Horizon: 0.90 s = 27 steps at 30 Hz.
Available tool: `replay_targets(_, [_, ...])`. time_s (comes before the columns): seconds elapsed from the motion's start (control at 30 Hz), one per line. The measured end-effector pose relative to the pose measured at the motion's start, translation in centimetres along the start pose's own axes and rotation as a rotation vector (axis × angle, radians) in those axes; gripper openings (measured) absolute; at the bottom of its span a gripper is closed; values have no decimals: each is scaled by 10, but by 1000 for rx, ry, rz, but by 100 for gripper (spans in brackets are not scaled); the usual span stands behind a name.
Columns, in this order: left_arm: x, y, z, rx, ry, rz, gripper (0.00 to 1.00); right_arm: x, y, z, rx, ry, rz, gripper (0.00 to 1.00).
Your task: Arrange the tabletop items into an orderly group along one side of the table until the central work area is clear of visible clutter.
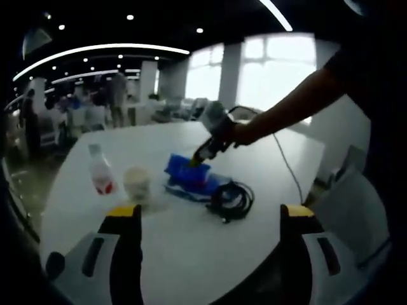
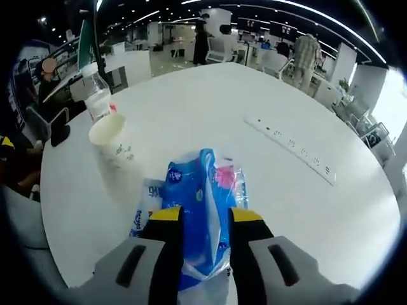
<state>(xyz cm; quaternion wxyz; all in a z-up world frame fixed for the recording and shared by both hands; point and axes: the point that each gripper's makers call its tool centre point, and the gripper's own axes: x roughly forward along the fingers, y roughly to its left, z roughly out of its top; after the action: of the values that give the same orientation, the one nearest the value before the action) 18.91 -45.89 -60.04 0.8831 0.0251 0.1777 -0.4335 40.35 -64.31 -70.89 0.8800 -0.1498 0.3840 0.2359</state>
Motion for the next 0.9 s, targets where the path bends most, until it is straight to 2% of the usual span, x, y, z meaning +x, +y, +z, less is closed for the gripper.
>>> replay_targets(0.2, [2,-4,-2,3,16,-19,85,11,8,-6,-22,54,16,20])
replay_targets(0.33, [2,-7,-2,20,15,-31,85,14,2,-9,-23,76,-17,15])
replay_targets(0.57, [2,-8,-3,19,15,-39,84,12,3,-12,-53,96,-19,1])
replay_targets(0.63, [2,-8,-3,17,18,-41,84,10,1,-12,-78,99,-26,0])
replay_targets(0.9, [2,-11,-3,28,18,-56,84,5,-3,-12,-93,108,-44,0])
